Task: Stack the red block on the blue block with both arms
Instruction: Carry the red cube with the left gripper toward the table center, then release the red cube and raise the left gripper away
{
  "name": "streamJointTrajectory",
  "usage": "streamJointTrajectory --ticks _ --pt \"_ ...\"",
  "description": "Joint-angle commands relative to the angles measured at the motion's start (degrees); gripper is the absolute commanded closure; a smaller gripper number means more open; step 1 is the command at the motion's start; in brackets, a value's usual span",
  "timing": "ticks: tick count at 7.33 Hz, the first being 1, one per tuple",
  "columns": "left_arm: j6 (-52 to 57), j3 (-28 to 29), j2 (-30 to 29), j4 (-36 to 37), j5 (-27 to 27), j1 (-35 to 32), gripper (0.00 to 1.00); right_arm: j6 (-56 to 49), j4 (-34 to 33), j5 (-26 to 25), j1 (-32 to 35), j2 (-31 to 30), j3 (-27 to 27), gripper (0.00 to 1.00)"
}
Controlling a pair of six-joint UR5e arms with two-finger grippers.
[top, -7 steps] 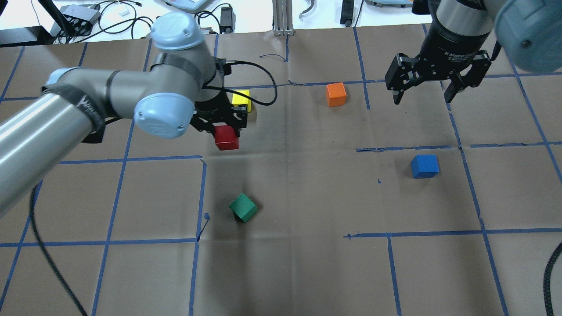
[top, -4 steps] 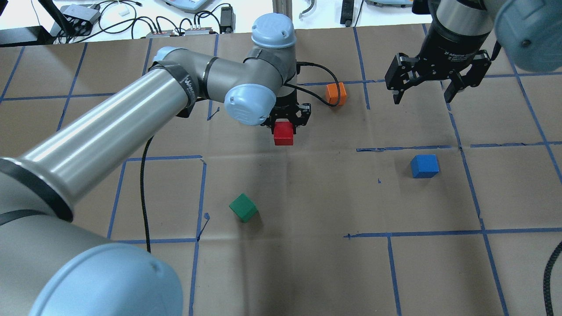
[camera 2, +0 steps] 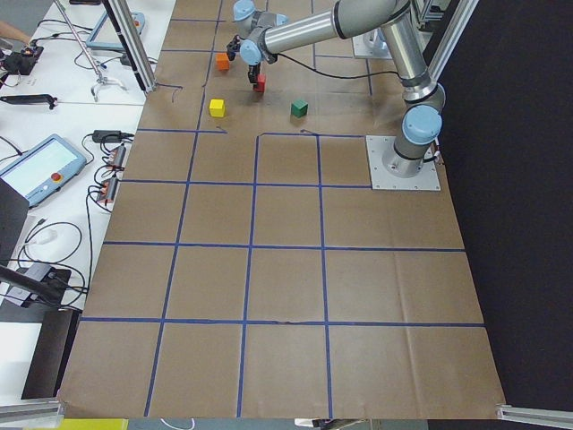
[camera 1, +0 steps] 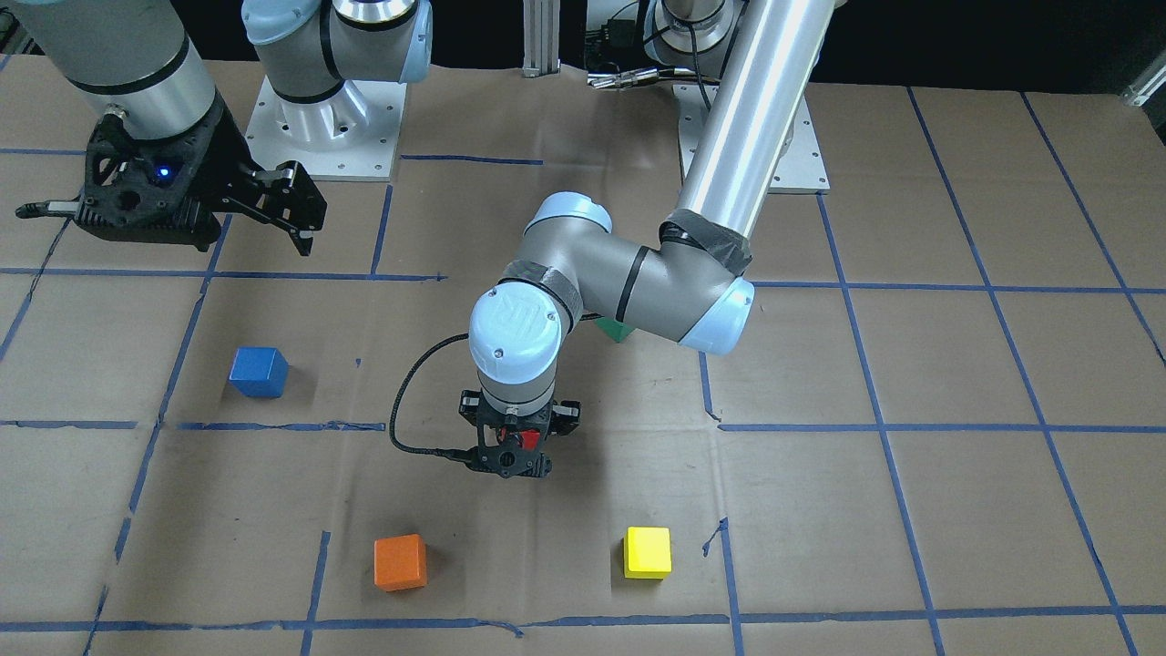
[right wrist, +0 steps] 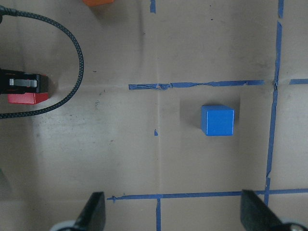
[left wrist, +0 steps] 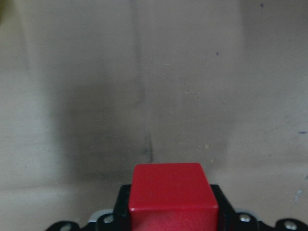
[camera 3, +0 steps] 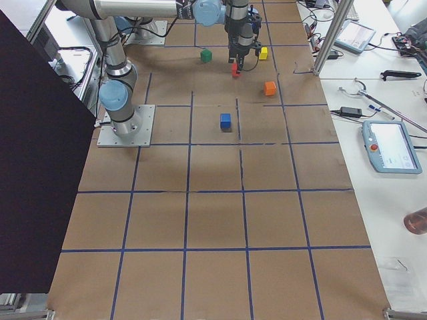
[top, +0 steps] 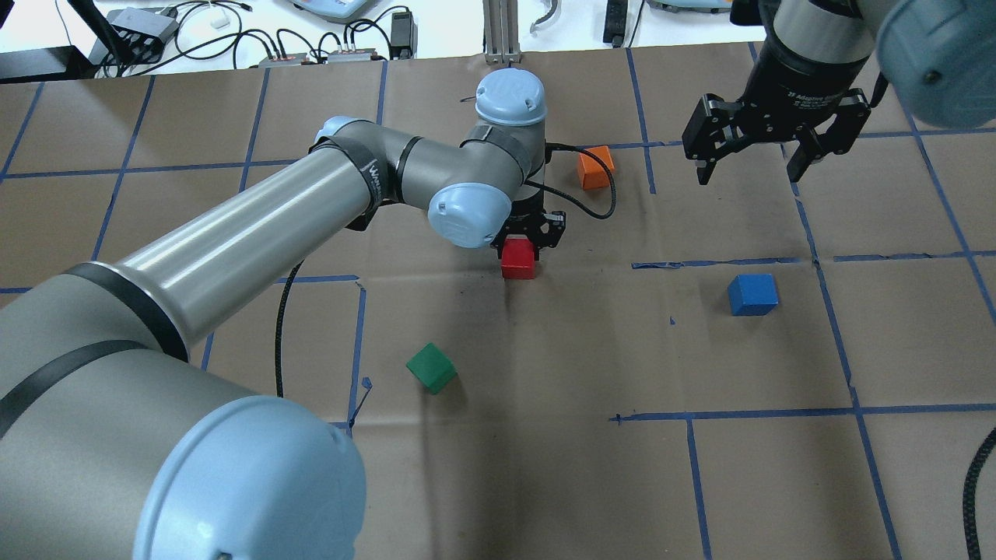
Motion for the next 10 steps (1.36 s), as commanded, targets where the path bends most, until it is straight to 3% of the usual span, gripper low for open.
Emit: streamJointTrajectory --ticks 1,2,3,6,8,10 --pt "0.04 -0.13 -0.28 0.52 -0.07 -0.05 0.64 0.00 0.00 0.00 0.00 0.00 0.00 0.00" --pt "-0.04 -0.05 -0.28 0.52 -0.07 -0.05 0.22 0.00 0.00 0.00 0.00 0.00 0.00 0.00" --pt "-0.48 -0.13 -0.28 0.18 -0.07 -0.05 0.00 0.00 0.00 -0.09 -0.09 0.00 0.00 0.00" --pt "-1.71 1.52 3.65 -1.40 0.10 0.21 0.00 0.00 0.35 -0.26 0.00 -0.26 -0.09 0.00" --pt "-0.76 0.22 12.86 -10.40 0.80 2.40 0.00 0.35 0.87 -0.44 0.00 -0.26 -0.17 0.00" --pt "9.11 -1.62 24.36 -19.29 1.07 9.23 0.00 0.44 0.70 -0.35 0.00 -0.09 -0.79 0.00"
